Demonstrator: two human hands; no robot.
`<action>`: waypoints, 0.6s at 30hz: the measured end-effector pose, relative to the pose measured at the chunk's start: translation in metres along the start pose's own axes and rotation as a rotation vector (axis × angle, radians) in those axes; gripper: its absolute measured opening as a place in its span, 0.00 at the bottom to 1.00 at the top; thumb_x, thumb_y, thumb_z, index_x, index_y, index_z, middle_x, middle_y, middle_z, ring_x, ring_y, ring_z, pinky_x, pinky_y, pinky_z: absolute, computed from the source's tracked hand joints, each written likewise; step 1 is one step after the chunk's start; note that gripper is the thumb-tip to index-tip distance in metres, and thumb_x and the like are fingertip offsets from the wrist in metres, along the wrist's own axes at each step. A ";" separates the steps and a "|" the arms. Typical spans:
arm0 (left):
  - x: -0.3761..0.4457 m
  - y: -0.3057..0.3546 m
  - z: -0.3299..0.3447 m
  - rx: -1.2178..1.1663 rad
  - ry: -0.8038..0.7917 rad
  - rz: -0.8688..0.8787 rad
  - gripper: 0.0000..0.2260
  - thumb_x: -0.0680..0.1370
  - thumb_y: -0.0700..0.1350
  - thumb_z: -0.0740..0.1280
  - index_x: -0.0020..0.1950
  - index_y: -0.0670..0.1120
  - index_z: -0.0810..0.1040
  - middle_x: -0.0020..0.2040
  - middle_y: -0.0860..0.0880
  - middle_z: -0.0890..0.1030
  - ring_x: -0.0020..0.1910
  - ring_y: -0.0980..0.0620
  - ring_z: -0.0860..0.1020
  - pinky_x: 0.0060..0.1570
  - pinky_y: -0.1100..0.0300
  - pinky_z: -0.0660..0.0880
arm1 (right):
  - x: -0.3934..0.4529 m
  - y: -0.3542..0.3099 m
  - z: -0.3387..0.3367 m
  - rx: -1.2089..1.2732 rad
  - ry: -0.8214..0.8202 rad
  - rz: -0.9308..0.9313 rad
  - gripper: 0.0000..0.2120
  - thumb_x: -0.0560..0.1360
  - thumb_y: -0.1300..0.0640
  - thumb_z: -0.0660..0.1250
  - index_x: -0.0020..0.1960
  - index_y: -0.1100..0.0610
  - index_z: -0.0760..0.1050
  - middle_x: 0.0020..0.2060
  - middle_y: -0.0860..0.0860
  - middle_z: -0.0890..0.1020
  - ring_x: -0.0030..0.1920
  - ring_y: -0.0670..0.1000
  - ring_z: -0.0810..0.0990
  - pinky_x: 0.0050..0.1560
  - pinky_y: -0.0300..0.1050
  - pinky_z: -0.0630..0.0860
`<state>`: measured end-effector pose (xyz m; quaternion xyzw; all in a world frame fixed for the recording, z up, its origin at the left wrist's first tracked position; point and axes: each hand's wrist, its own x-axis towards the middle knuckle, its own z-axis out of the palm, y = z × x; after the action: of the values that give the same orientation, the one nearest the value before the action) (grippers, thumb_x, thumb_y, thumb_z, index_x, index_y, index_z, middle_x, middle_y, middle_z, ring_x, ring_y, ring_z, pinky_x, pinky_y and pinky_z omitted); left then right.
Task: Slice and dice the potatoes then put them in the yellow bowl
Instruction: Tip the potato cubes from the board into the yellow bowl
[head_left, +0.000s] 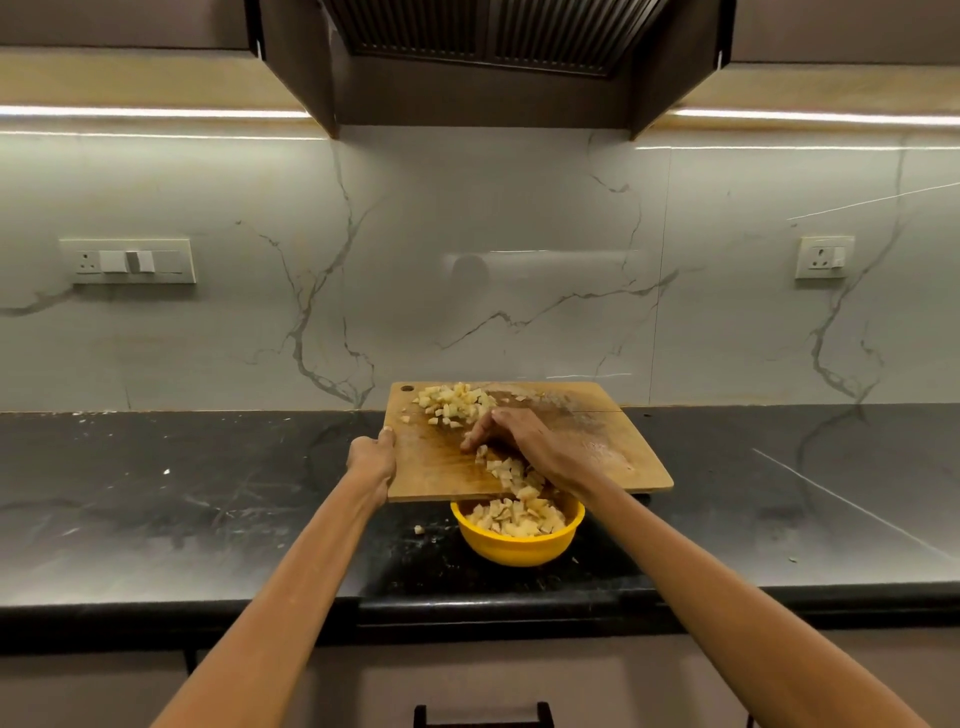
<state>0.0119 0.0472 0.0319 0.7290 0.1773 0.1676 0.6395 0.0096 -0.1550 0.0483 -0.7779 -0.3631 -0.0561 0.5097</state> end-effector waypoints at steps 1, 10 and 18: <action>0.000 0.000 0.000 0.002 0.003 -0.001 0.16 0.82 0.48 0.56 0.55 0.35 0.72 0.45 0.41 0.75 0.35 0.48 0.72 0.28 0.59 0.67 | -0.006 0.002 0.000 0.028 -0.002 -0.024 0.22 0.81 0.56 0.47 0.49 0.67 0.76 0.49 0.62 0.82 0.54 0.57 0.80 0.61 0.51 0.75; 0.000 -0.001 0.003 -0.045 -0.012 -0.012 0.17 0.82 0.48 0.56 0.56 0.33 0.72 0.47 0.40 0.75 0.40 0.45 0.74 0.33 0.55 0.72 | -0.025 0.007 -0.014 0.280 0.128 -0.024 0.17 0.83 0.61 0.48 0.44 0.63 0.73 0.40 0.62 0.80 0.45 0.57 0.81 0.49 0.45 0.79; 0.000 -0.001 0.006 -0.017 0.033 -0.002 0.16 0.82 0.47 0.56 0.56 0.34 0.72 0.49 0.39 0.74 0.43 0.45 0.73 0.40 0.54 0.71 | -0.035 0.007 -0.004 0.296 0.009 -0.009 0.11 0.81 0.57 0.49 0.55 0.62 0.67 0.36 0.56 0.84 0.41 0.57 0.82 0.47 0.47 0.79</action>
<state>0.0145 0.0422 0.0297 0.7204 0.1871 0.1802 0.6431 -0.0103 -0.1773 0.0284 -0.6923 -0.3688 -0.0076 0.6203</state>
